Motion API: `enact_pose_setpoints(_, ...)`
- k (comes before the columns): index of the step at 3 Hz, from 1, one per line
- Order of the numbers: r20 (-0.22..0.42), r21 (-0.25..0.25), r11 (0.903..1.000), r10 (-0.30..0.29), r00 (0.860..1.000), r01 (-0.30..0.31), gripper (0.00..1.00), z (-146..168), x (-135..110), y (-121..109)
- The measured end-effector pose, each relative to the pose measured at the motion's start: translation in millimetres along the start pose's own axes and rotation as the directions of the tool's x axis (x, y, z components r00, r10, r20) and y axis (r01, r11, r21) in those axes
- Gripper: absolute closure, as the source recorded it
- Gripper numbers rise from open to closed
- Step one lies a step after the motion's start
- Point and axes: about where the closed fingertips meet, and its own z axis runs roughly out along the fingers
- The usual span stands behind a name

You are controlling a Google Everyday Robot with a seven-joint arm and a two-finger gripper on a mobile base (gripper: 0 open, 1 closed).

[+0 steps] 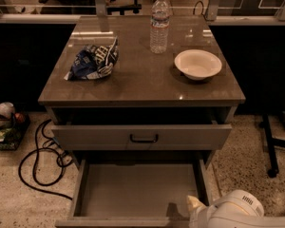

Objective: Close middle drawer

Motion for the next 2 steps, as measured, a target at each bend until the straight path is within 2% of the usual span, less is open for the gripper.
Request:
enact_pose_setpoints(1, 0.022, 0.021, 0.9998, -0.001, 1.0, 0.0, 0.0, 16.6, -7.2, -10.7)
enact_pose_setpoints(2, 0.002, 0.018, 0.9998, -0.004, 1.0, 0.004, 0.0, 32.1, -16.7, -19.4)
